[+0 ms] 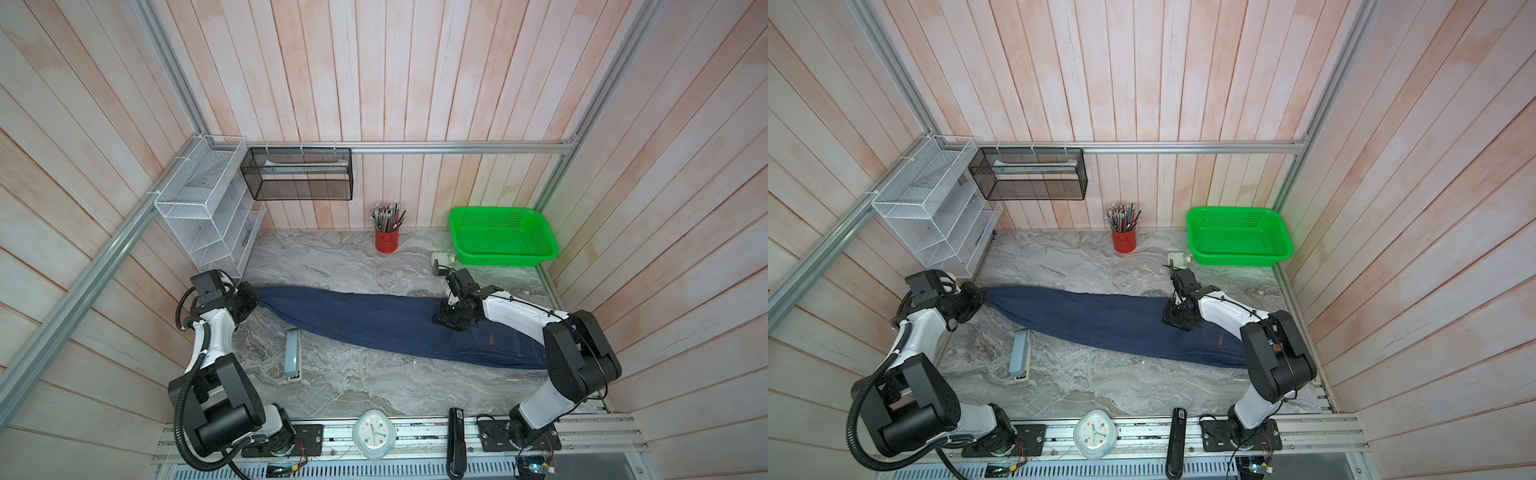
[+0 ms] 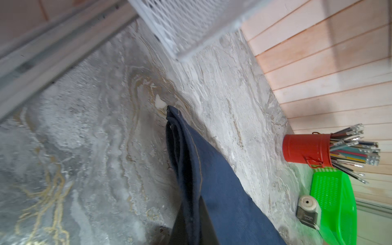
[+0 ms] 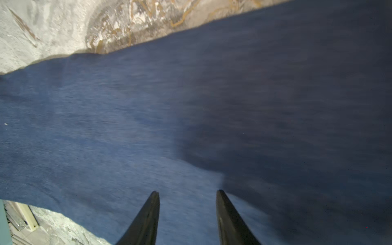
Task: Fold and stack the trousers
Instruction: Fold the trousers at the center of the table.
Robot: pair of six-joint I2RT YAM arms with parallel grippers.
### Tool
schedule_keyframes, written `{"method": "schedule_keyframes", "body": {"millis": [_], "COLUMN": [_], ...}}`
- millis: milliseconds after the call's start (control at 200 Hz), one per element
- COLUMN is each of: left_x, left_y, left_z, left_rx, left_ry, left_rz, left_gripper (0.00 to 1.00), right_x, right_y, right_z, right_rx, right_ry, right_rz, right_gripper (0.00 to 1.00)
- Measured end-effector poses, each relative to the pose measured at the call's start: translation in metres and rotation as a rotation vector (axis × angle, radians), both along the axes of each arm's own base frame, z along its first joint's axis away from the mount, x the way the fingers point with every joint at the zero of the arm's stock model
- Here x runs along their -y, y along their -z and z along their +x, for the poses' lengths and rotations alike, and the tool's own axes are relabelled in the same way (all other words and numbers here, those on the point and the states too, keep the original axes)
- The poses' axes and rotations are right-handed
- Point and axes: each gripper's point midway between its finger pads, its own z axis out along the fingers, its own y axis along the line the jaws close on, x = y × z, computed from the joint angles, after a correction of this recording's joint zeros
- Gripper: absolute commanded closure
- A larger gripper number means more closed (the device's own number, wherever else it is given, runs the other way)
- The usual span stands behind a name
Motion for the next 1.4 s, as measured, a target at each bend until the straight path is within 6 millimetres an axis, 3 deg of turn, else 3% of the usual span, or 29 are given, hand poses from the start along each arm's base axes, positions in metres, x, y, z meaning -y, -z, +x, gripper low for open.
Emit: {"method": "schedule_keyframes", "body": {"millis": [290,430,545,900,1145,1400], "left_x": [-0.029,-0.027,-0.014,0.101,0.188,0.282], "left_y": [-0.024,-0.031,-0.039,-0.047,-0.076,-0.102], "left_z": [-0.015,-0.016,-0.012,0.013,0.01,-0.008], "left_rx": [0.027,0.049,0.092,0.158,0.256,0.33], "left_ry": [-0.097,-0.091,-0.041,0.358,0.64,0.877], "left_rz": [0.101,0.109,0.103,0.167,0.229,0.281], "left_gripper": [1.0,1.0,1.0,1.0,1.0,1.0], "right_x": [0.0,0.001,0.003,0.004,0.01,0.024], "right_y": [-0.005,-0.01,-0.01,-0.009,-0.004,-0.01], "right_z": [0.006,0.01,0.008,0.008,0.007,0.012], "right_rx": [-0.002,0.012,0.007,0.005,-0.003,0.015], "right_ry": [0.015,0.022,0.025,0.029,0.044,0.085], "right_rz": [-0.011,-0.022,-0.031,-0.03,-0.034,-0.025], "right_gripper": [0.55,0.55,0.55,0.55,0.55,0.54]}}
